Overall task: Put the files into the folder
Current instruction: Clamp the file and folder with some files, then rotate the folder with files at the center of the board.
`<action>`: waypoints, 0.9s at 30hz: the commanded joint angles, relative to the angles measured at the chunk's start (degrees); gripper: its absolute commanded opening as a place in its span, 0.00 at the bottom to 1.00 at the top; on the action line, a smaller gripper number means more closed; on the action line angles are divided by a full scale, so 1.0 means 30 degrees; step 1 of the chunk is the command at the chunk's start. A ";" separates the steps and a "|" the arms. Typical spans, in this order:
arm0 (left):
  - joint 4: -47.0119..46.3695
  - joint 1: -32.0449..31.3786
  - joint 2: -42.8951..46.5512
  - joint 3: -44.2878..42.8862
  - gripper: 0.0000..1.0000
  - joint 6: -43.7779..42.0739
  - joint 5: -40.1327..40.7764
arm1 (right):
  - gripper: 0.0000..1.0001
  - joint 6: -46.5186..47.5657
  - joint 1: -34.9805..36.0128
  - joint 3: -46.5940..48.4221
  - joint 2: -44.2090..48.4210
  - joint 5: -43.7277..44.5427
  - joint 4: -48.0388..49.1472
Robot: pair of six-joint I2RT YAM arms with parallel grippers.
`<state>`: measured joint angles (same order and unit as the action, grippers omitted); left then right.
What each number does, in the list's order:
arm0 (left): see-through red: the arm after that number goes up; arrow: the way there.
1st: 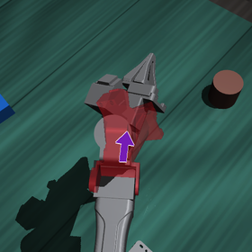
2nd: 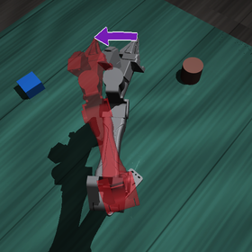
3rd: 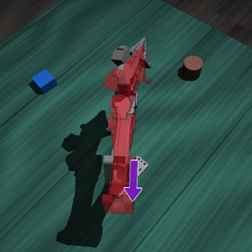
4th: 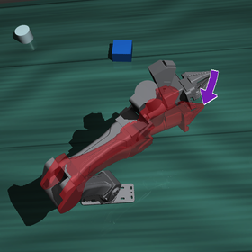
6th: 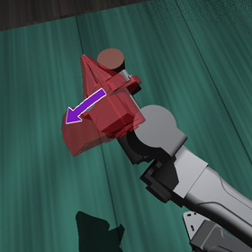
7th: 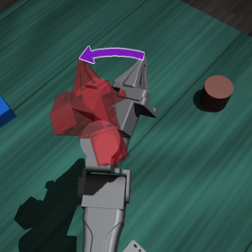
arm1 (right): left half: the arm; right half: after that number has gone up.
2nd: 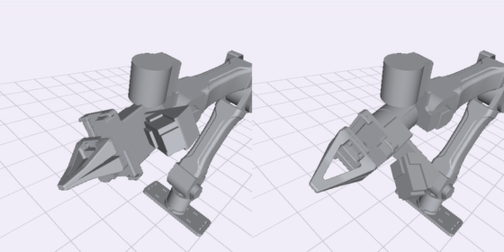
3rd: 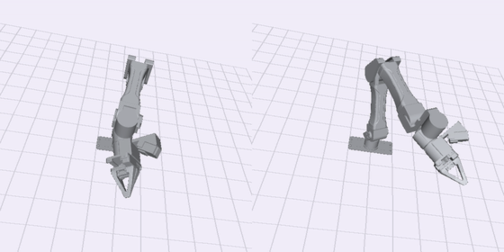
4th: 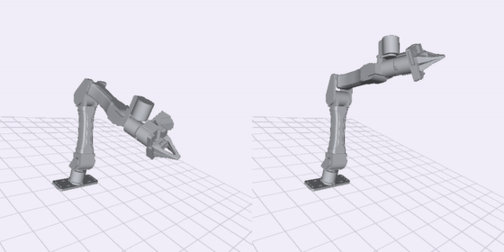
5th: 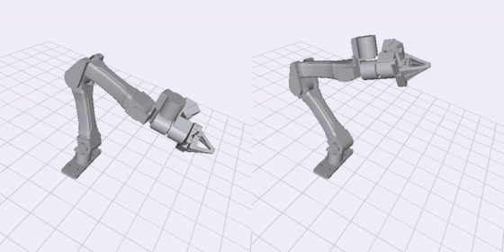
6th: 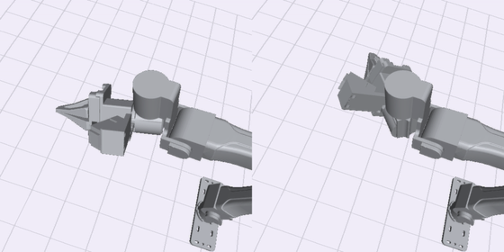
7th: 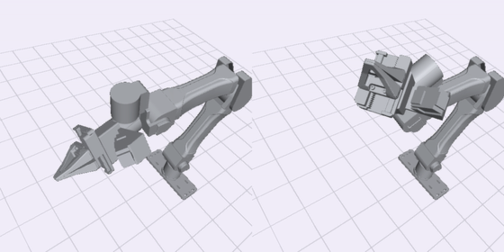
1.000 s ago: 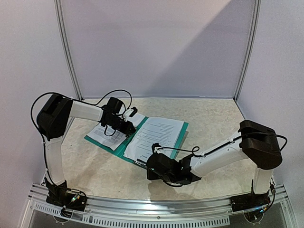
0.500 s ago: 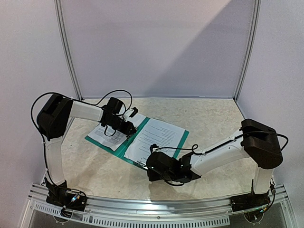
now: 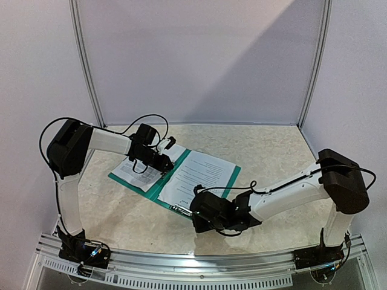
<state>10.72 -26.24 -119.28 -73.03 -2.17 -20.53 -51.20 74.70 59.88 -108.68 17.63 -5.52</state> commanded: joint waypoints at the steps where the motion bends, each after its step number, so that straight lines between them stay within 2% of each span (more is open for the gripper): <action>1: 0.3995 -0.0540 -0.1811 0.1144 0.20 -0.0095 -0.0036 | 0.23 0.0824 -0.0063 -0.0285 0.1748 0.0286 -0.1369; 6: 0.4552 -0.0599 -0.1542 0.0881 0.26 -0.0429 -0.0412 | 0.25 0.0754 -0.0438 -0.0921 0.3473 0.1567 -0.2576; 11: 0.6192 -0.0571 -0.0473 0.0080 0.37 -0.1465 -0.1478 | 0.35 -0.0637 -0.2684 -0.0797 0.4666 0.2293 -0.6745; 14: 0.7602 -0.0541 0.0106 -0.0757 0.43 -0.2208 -0.2772 | 0.46 0.0890 -0.5464 -0.0896 0.5573 0.0010 -0.7070; 16: 0.9046 -0.0541 0.0269 -0.1725 0.46 -0.2966 -0.3572 | 0.51 0.2309 -0.8144 -0.0452 0.5708 -0.2154 -0.7158; 17: 0.9734 -0.0541 0.0397 -0.2175 0.48 -0.3278 -0.3748 | 0.54 0.2962 -0.9471 -0.0159 0.5452 -0.3466 -0.6895; 19: 1.0990 -0.0513 0.0706 -0.2996 0.55 -0.4258 -0.3855 | 0.71 0.4754 -1.1596 0.1087 0.4543 -0.5074 -0.6830; 20: 1.1716 -0.0497 0.0858 -0.3367 0.58 -0.4640 -0.3824 | 0.73 0.5647 -1.2275 0.2216 0.3917 -0.5300 -0.7224; 22: 1.3197 -0.0432 0.1197 -0.4091 0.64 -0.5632 -0.3694 | 0.74 0.7410 -1.3055 0.4902 0.1682 -0.5123 -0.8442; 25: 1.5498 -0.0329 0.2105 -0.4618 0.65 -0.7441 -0.3454 | 0.73 0.9415 -1.3643 0.9044 -0.2067 -0.5572 -1.0072; 27: 1.6803 -0.0252 0.3045 -0.4382 0.65 -0.8727 -0.2937 | 0.69 0.9904 -1.3863 1.1024 -0.4049 -0.5643 -1.0673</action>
<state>47.86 -27.05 -116.60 -85.14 -19.00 -30.35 -30.44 33.28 84.07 -110.61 4.80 -30.52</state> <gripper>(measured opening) 0.651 0.719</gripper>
